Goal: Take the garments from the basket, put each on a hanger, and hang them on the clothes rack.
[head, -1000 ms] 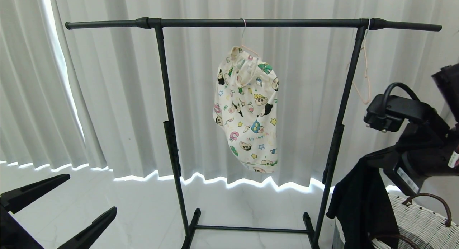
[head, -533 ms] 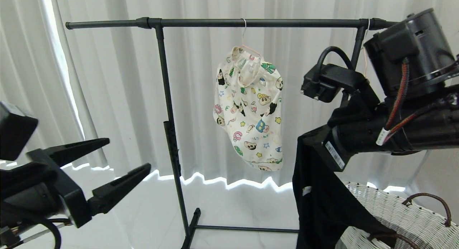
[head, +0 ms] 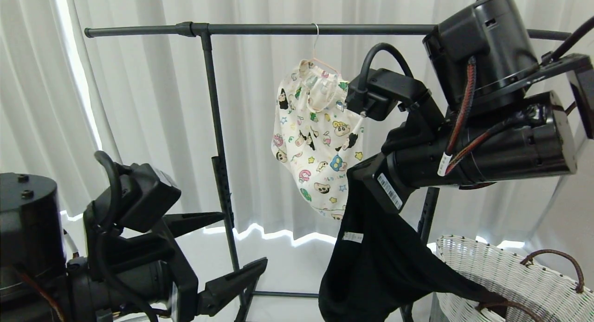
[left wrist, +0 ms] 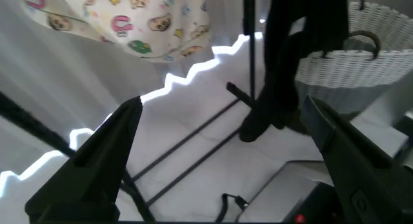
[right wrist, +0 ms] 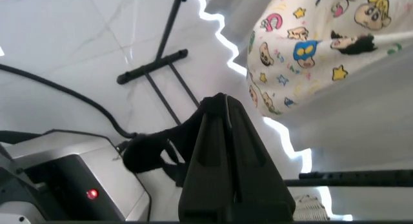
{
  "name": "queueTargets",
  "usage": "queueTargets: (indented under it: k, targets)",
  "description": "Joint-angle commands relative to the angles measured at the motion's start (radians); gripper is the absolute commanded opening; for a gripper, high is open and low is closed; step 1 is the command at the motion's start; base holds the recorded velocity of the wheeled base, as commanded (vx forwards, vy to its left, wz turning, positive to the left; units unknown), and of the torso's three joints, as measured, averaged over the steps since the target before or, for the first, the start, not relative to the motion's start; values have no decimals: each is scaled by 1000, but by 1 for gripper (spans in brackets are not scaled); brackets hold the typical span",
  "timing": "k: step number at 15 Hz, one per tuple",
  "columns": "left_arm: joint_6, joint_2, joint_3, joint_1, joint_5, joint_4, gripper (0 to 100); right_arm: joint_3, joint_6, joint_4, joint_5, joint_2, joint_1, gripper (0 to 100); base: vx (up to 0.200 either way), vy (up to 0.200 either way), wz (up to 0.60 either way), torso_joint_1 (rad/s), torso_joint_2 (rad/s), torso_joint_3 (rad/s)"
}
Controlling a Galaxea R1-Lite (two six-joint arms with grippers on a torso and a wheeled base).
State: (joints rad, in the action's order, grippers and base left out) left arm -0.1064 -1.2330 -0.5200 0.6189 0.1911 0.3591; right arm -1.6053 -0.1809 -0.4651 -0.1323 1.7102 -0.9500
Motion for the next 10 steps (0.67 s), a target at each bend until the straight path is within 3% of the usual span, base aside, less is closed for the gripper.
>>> queueTargets:
  k: [1, 5, 10]
  targets:
    - [39, -33, -11, 41, 33, 1, 100, -21, 0, -1, 5, 5, -18, 0, 0, 0, 0, 0, 0, 0]
    - [177, -140, -41, 110, 61, 3, 100, -31, 0, 0, 14, 11, -58, 0, 0, 0, 0, 0, 0, 0]
    - [185, -278, -167, 150, 54, 3, 100, -50, 0, 0, 16, 12, -64, 0, 0, 0, 0, 0, 0, 0]
